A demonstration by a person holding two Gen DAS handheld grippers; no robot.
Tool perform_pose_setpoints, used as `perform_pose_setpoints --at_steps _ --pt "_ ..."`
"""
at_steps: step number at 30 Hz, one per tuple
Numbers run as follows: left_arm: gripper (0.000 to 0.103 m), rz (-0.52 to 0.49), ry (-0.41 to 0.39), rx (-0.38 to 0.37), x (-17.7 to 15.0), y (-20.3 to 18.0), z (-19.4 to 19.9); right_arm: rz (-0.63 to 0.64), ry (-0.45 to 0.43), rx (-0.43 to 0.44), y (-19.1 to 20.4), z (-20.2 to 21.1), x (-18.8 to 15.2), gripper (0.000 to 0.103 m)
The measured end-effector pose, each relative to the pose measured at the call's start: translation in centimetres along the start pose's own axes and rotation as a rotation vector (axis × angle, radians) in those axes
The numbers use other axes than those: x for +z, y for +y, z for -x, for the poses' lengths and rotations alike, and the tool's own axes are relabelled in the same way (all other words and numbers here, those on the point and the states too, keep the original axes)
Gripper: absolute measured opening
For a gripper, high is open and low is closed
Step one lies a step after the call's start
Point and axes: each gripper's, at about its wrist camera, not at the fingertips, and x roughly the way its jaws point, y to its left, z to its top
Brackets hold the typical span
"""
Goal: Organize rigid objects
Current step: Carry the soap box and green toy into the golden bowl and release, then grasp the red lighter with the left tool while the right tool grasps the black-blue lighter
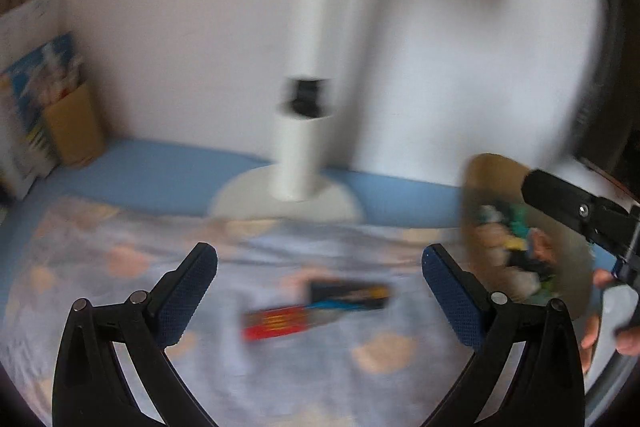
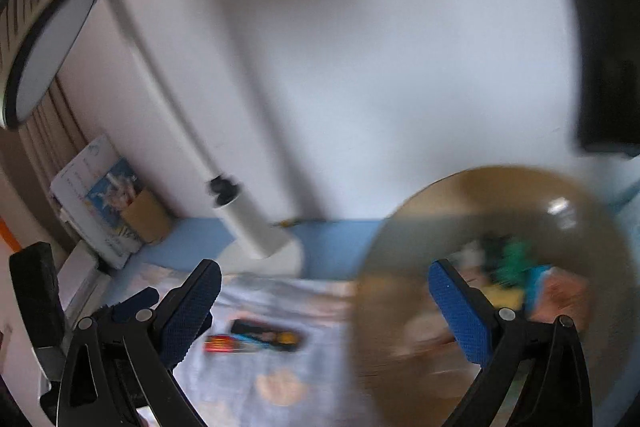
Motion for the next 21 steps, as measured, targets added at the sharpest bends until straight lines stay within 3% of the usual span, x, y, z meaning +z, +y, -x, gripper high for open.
perform_pose_setpoints --at_steps 7,11,15,17,18,21 --pt "0.102 0.052 0.081 0.095 -3.8 6.7 -0.5 0.015 0.166 0.03 5.9 -6.4 -5.5 0.103" --pt "0.102 0.077 0.109 0.101 -5.8 9.2 -0.4 0.019 0.242 -0.092 6.0 -10.5 -7.7 0.103" --pt "0.102 0.081 0.122 0.088 -6.4 9.3 -0.8 -0.019 0.263 -0.084 4.8 -11.2 -8.5 0.103" --pt "0.102 0.076 0.13 0.076 -6.6 8.8 -0.9 0.004 0.257 -0.12 4.9 -11.2 -8.8 0.096" --pt "0.102 0.075 0.132 0.069 -6.7 8.5 -1.1 0.014 0.251 -0.144 5.0 -11.3 -8.7 0.084" --pt "0.102 0.072 0.139 0.043 -6.7 7.1 -1.3 -0.008 0.234 -0.114 4.1 -11.2 -8.9 0.084"
